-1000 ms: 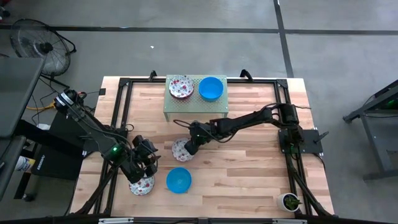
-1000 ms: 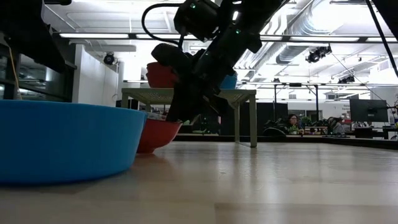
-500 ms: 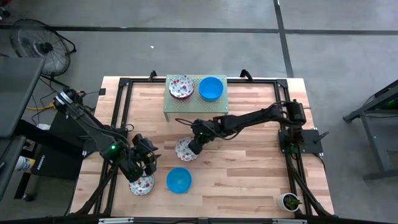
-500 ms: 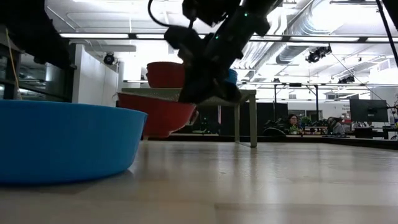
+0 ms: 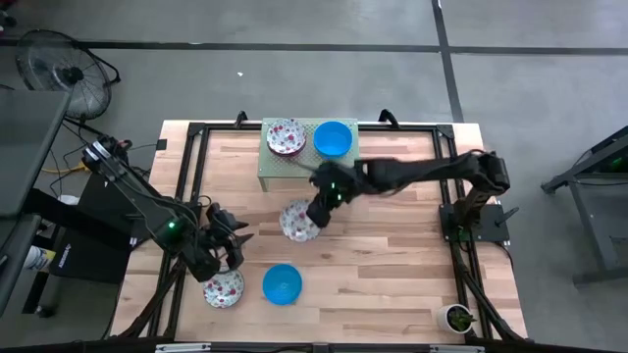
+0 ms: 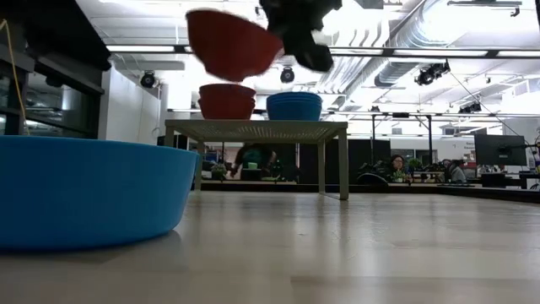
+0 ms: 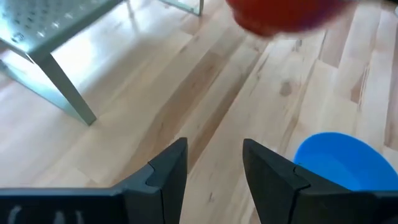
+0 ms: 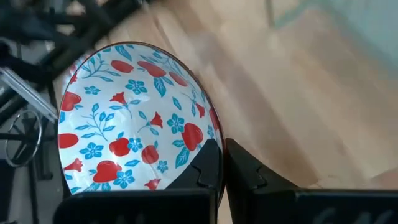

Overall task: Pick & Place Mini bowls
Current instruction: Stack the white and red bowl on top of the stacked white and red bowls on the shelf

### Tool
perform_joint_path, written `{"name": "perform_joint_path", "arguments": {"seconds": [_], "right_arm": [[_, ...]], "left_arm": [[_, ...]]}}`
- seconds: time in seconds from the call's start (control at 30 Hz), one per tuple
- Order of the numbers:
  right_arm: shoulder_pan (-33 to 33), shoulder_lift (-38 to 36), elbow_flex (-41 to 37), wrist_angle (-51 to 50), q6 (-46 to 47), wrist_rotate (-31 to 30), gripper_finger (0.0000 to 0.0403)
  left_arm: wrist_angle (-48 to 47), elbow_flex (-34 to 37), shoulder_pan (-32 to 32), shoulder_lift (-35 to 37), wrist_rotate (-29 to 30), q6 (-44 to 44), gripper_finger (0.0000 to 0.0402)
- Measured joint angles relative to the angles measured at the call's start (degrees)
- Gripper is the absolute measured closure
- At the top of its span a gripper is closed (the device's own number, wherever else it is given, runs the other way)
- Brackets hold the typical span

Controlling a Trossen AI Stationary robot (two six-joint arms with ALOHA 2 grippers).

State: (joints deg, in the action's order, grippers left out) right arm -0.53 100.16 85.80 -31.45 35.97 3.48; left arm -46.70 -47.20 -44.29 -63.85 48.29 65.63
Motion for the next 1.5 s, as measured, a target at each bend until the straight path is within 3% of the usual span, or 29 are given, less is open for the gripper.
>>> {"name": "perform_joint_path", "arguments": {"seconds": [0.3, 0.5, 0.83, 1.23, 1.5], "right_arm": [[-10.3, 0.6, 20.8, -14.2, -11.5, 3.1, 0.0403], [-19.7, 2.2, 28.6, -18.3, -14.4, 7.4, 0.0403], [-27.6, 7.9, 30.9, -13.8, -11.3, 16.8, 0.0402], [-29.8, 13.6, 30.9, -11.1, -4.3, 16.2, 0.0402], [-29.9, 13.6, 30.9, -11.1, -2.1, 11.8, 0.0402]], "left_arm": [[0.3, 0.0, 0.0, 2.0, 3.5, -1.2, 0.025], [0.2, 0.0, 0.0, 1.9, 3.5, -0.9, 0.025], [0.2, 0.0, 0.0, 1.9, 5.2, 2.2, 0.025], [0.2, 0.0, 0.1, 1.9, 6.1, 5.2, 0.025], [0.1, 0.0, 0.1, 1.9, 6.4, 5.2, 0.025]]}}
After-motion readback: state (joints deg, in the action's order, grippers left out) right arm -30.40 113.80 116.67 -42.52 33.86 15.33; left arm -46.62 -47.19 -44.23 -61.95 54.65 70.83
